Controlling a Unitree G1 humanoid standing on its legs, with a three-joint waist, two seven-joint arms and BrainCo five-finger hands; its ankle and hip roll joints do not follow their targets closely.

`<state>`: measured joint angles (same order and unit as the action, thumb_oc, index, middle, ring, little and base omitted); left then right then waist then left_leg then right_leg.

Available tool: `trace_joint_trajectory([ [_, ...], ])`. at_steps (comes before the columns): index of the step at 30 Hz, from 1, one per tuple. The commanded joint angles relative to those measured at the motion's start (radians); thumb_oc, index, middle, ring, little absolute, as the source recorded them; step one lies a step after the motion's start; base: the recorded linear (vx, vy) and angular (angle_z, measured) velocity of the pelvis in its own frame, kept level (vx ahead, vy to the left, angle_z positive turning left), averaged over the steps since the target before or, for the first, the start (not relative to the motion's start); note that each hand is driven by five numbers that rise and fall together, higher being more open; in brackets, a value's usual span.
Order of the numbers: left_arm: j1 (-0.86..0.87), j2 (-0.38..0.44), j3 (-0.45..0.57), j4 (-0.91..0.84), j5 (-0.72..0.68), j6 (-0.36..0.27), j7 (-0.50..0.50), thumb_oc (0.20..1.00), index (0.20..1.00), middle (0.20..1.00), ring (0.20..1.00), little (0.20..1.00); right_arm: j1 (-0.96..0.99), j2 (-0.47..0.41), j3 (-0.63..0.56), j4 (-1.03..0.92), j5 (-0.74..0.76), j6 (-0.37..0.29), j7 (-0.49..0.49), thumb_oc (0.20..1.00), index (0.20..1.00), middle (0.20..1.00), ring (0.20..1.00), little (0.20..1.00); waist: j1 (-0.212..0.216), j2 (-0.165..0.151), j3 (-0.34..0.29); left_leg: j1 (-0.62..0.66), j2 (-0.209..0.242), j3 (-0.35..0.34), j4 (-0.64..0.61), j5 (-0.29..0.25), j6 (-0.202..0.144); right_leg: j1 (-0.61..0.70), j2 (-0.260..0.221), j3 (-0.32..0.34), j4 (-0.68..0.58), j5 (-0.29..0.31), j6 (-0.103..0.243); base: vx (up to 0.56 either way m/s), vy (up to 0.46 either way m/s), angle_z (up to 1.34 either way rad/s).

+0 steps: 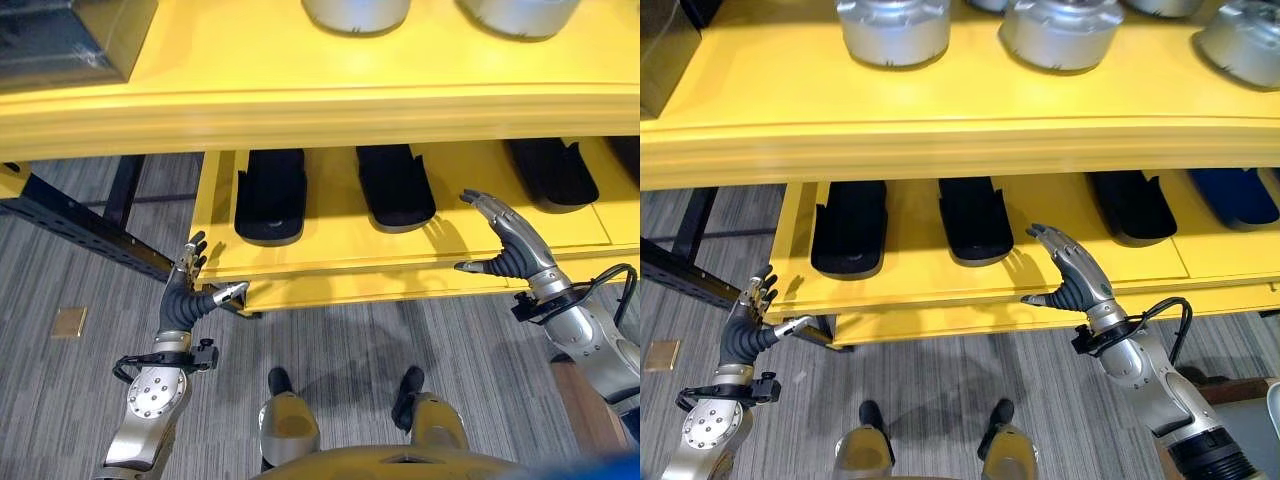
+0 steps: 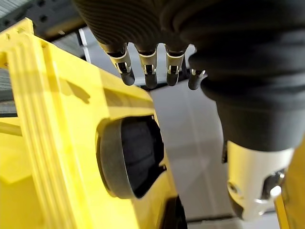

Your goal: Move parts from the plastic box to the shelf.

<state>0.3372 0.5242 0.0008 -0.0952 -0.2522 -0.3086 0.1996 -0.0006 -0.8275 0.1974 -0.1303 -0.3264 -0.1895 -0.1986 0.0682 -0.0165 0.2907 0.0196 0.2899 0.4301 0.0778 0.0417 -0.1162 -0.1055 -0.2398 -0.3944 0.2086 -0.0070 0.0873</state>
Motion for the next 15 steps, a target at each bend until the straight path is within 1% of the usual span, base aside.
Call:
trace_joint_trajectory([
  [1, 0.020, 0.063, 0.008, 0.029, 0.039, 0.007, -0.080, 1.000, 1.000, 1.000, 1.000, 1.000, -0.060, -0.010, 0.008, 0.012, -0.023, -0.040, 0.034, 1.000, 1.000, 1.000, 1.000, 1.000, 0.007, -0.034, -0.033, -0.010, 0.056, -0.030, -0.020, 0.098, -0.058, 0.133, 0.040, -0.030, -0.039, -0.074, 0.001, 0.09, 0.060, -0.05],
  [3, 0.023, 0.070, -0.001, 0.050, 0.033, 0.021, -0.100, 1.000, 1.000, 1.000, 1.000, 1.000, -0.066, -0.025, 0.014, 0.018, -0.020, -0.051, 0.060, 1.000, 1.000, 1.000, 1.000, 1.000, -0.001, -0.031, -0.045, -0.001, 0.064, -0.026, -0.039, 0.121, -0.069, 0.144, 0.040, -0.021, -0.058, -0.066, 0.004, 0.06, 0.065, -0.15],
  [7, 0.019, 0.078, -0.012, 0.087, 0.031, 0.019, -0.145, 1.000, 1.000, 1.000, 1.000, 1.000, -0.066, -0.050, 0.019, 0.019, -0.026, -0.062, 0.119, 1.000, 1.000, 1.000, 1.000, 1.000, -0.013, -0.026, -0.067, 0.014, 0.066, -0.023, -0.067, 0.141, -0.075, 0.158, 0.030, -0.007, -0.086, -0.050, 0.013, 0.03, 0.067, -0.13],
  [8, 0.014, 0.082, -0.015, 0.096, 0.029, 0.021, -0.161, 1.000, 1.000, 1.000, 1.000, 1.000, -0.064, -0.065, 0.022, 0.019, -0.024, -0.073, 0.149, 1.000, 1.000, 1.000, 1.000, 1.000, -0.018, -0.025, -0.075, 0.018, 0.062, -0.021, -0.071, 0.137, -0.074, 0.162, 0.025, -0.005, -0.093, -0.045, 0.017, 0.02, 0.063, 0.01],
  [10, 0.010, 0.084, -0.019, 0.108, 0.026, 0.022, -0.177, 1.000, 1.000, 1.000, 1.000, 1.000, -0.054, -0.076, 0.023, 0.017, -0.031, -0.083, 0.176, 1.000, 1.000, 1.000, 1.000, 1.000, -0.023, -0.024, -0.082, 0.023, 0.057, -0.017, -0.073, 0.131, -0.072, 0.166, 0.021, -0.004, -0.100, -0.039, 0.020, 0.02, 0.050, -0.01],
  [11, 0.007, 0.088, -0.021, 0.114, -0.005, 0.034, -0.206, 1.000, 1.000, 1.000, 1.000, 1.000, -0.045, -0.094, 0.026, 0.010, -0.026, -0.086, 0.223, 1.000, 1.000, 1.000, 1.000, 1.000, -0.027, -0.024, -0.088, 0.030, 0.051, -0.014, -0.078, 0.120, -0.068, 0.170, 0.016, -0.002, -0.107, -0.032, 0.025, 0.02, 0.039, -0.01],
  [13, 0.007, 0.086, -0.021, 0.117, -0.017, 0.036, -0.222, 1.000, 1.000, 1.000, 1.000, 1.000, -0.038, -0.102, 0.026, 0.004, -0.035, -0.086, 0.245, 1.000, 1.000, 1.000, 1.000, 1.000, -0.029, -0.024, -0.092, 0.035, 0.047, -0.011, -0.080, 0.112, -0.065, 0.173, 0.014, -0.002, -0.108, -0.030, 0.027, 0.02, 0.024, -0.02],
  [15, 0.004, 0.086, -0.024, 0.122, -0.057, 0.056, -0.266, 1.000, 1.000, 1.000, 1.000, 1.000, -0.026, -0.111, 0.034, 0.004, -0.032, -0.083, 0.285, 1.000, 1.000, 1.000, 1.000, 1.000, -0.032, -0.026, -0.099, 0.048, 0.042, -0.003, -0.089, 0.097, -0.059, 0.178, 0.011, -0.004, -0.109, -0.028, 0.031, 0.03, 0.008, -0.08],
])
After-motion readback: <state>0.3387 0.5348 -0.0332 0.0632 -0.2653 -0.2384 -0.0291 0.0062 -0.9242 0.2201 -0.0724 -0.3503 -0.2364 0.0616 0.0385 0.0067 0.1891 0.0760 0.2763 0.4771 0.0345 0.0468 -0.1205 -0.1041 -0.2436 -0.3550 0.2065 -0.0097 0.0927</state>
